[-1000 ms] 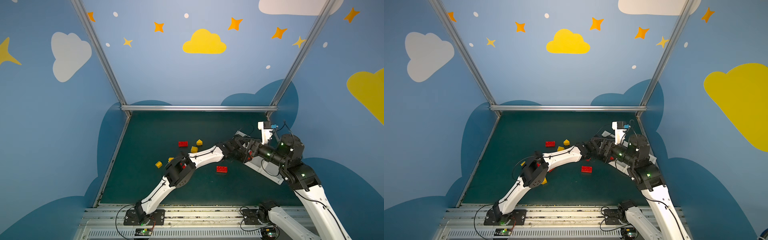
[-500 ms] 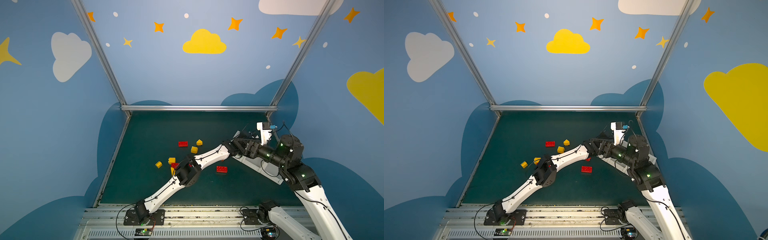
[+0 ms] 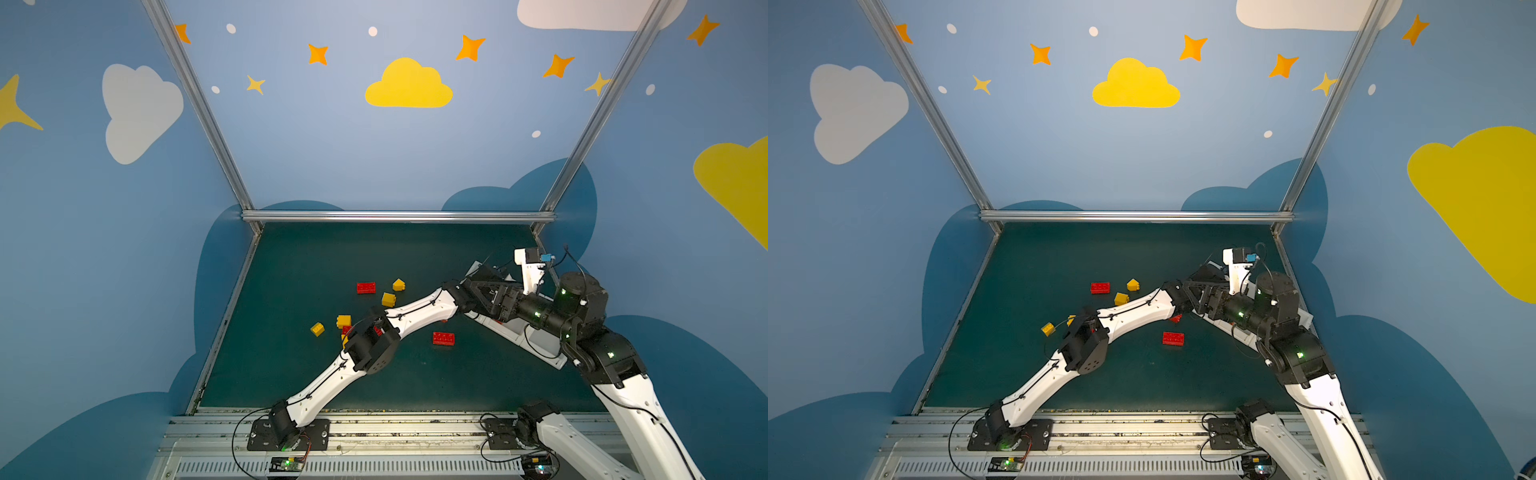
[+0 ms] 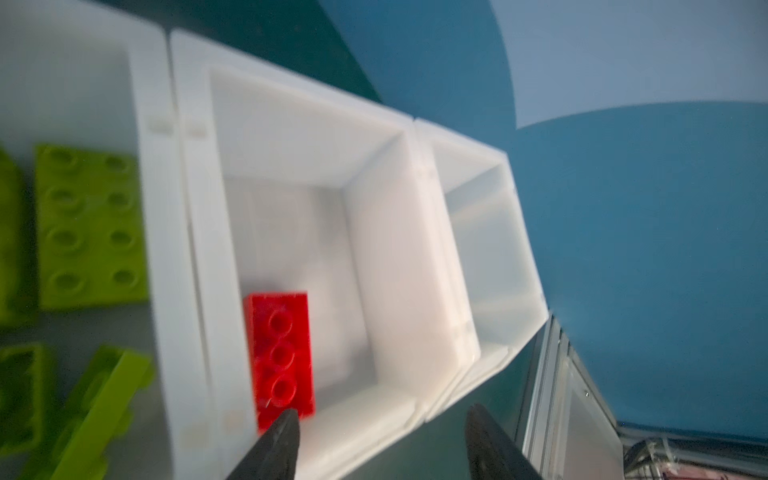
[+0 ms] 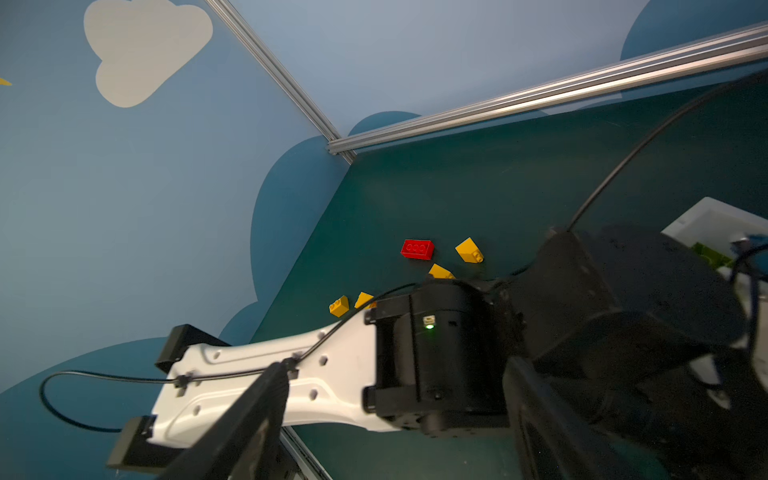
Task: Sort the legos into containers by color
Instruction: 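Carry the red brick with the left gripper and drop it into the middle compartment, then grasp a red 2x3 brick with the right gripper while the left gripper withdraws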
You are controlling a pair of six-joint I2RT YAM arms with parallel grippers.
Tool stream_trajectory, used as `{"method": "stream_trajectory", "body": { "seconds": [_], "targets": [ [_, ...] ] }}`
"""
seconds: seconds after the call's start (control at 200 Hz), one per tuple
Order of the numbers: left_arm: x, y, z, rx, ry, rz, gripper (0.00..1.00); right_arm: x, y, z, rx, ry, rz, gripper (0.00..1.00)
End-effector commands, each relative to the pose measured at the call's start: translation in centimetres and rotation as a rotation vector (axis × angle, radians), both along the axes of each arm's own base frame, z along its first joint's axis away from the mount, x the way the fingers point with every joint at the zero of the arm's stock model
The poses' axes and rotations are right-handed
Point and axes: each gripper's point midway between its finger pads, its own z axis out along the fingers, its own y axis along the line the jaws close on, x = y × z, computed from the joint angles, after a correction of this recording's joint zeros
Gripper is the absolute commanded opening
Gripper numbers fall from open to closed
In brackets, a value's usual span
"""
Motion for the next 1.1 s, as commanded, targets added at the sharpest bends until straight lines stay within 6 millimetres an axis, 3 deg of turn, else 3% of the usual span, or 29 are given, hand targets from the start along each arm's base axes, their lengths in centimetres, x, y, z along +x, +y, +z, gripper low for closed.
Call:
{"method": "stream_trajectory", "body": {
  "seconds": [0.0,0.135,0.285,0.455,0.646,0.856,1.096],
  "targets": [
    [0.3,2.1,5.8,-0.083,-0.103,0.044,0.65,-0.6,-1.2,1.3,-0.043,-0.027,-0.044,0.79],
    [-0.6,6.1,7.3,-0.096,-0.144,0.104,0.66,-0.2,-1.8,0.8,-0.097,0.004,-0.077,0.79],
    [-1.9,12.6,5.7,-0.045,-0.184,0.232,0.68,0.7,-1.9,-1.6,-0.174,0.078,-0.086,0.8],
    [-3.6,20.2,4.1,0.01,-0.213,0.379,0.69,2.0,-1.8,-7.7,-0.355,0.207,-0.101,0.81],
    [-4.6,28.5,2.4,0.103,-0.254,0.59,0.73,2.8,0.1,-13.2,-0.487,0.268,-0.102,0.85],
    [-5.4,35.2,2.1,0.151,-0.299,0.782,0.77,3.9,1.9,-19.4,-0.63,0.377,-0.163,0.87],
    [-6.4,41.4,2.1,0.186,-0.335,0.964,0.87,4.5,3.6,-24.9,-0.691,0.492,-0.224,0.89]
  ]
}}
